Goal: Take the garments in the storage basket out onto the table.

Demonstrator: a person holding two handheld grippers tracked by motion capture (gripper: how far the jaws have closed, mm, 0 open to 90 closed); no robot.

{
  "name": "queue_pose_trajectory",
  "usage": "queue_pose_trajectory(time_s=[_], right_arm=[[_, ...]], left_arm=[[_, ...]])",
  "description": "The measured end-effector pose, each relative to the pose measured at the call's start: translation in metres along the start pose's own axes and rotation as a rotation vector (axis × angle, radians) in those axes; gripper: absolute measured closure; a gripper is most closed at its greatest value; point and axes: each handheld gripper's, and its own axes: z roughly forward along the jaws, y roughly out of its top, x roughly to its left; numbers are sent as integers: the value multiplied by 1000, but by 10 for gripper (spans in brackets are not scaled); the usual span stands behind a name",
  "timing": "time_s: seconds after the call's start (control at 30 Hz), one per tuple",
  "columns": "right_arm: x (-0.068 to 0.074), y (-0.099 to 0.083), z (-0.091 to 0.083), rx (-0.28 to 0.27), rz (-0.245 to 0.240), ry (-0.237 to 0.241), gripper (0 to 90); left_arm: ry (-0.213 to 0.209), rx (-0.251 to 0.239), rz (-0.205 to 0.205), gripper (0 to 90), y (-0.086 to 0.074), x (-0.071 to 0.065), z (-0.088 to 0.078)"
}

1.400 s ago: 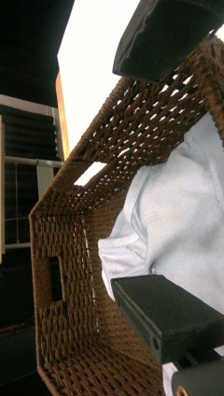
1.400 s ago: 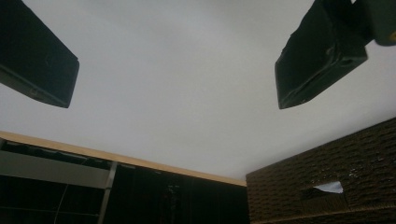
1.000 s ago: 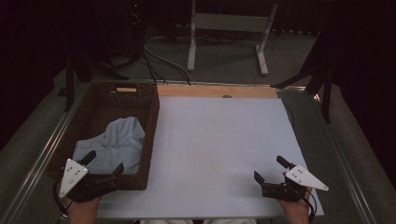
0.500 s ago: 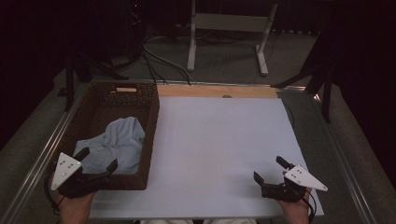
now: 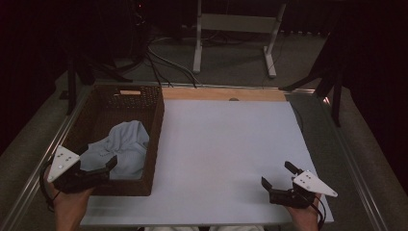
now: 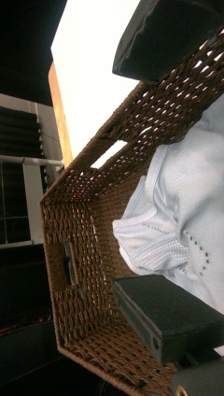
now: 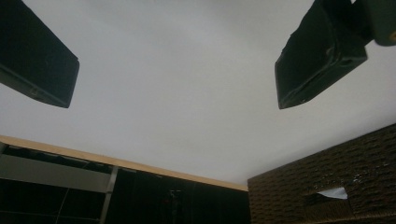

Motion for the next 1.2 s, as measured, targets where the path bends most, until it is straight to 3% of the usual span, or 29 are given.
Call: queue_pose_trajectory(time_s=[0.3, 0.57, 0.93, 1.13, 1.2], right_arm=[[-1, 0, -1, 0, 1, -4, 2], [-1, 0, 0, 5, 6, -5, 2], [0, 0, -1, -5, 5, -11, 2], [0, 0, -1, -4, 5, -11, 2], [1, 0, 0, -3, 3, -10, 2]], left_arm=[[-18, 23, 17, 30, 10, 9, 5], [-42, 74, 29, 29, 16, 12, 10], [-110, 69, -5, 29, 4, 20, -8], [-129, 116, 24, 29, 6, 26, -10], [-130, 133, 51, 29, 8, 30, -6]])
